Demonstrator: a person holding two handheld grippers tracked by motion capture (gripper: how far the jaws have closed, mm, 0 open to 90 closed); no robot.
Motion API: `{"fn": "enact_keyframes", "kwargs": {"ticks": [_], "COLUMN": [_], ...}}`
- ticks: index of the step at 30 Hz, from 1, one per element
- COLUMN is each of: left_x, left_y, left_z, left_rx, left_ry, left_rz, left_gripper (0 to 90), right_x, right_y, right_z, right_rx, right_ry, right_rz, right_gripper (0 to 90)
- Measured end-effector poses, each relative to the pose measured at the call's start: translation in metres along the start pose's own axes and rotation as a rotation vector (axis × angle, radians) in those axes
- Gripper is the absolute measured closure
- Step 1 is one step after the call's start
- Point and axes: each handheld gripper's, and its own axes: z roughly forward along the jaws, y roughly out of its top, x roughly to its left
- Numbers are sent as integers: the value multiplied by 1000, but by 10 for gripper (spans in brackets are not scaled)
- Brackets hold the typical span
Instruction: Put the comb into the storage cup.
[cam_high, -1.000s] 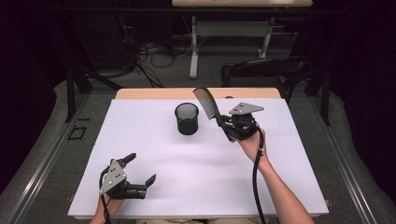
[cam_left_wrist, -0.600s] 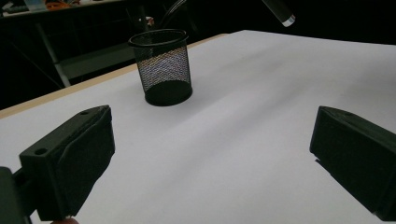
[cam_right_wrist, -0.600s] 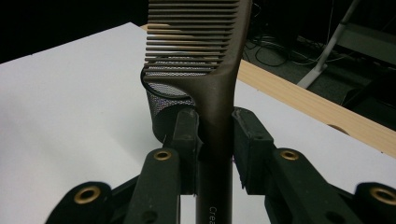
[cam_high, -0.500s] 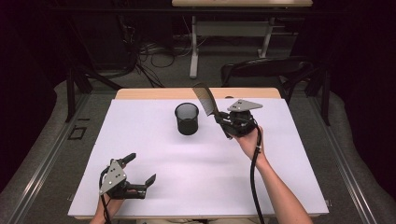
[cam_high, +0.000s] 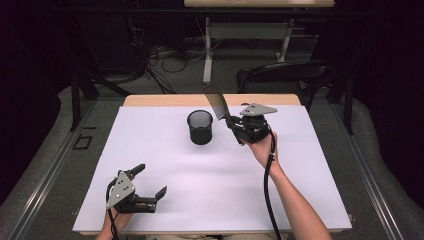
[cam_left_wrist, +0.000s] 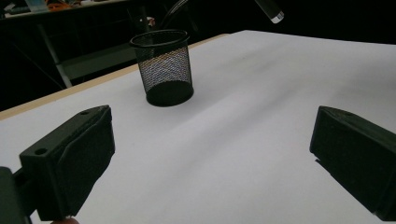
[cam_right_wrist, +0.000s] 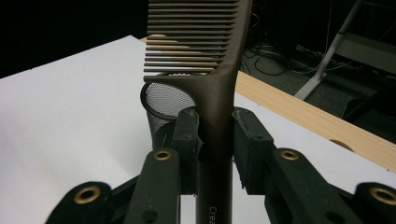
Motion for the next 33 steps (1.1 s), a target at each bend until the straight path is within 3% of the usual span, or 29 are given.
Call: {"fn": "enact_keyframes", "kwargs": {"ticks": [33], "left_x": [0], "left_y": [0], "left_z": [0], "left_rx": [-5], "left_ry": [3], "left_rz": [-2], "left_gripper": [1], "right_x": [-1], "right_y": [18], "right_z": [18], "right_rx": [-45], "right_ry": [-8], "right_rz": [15], "right_gripper": [724]}}
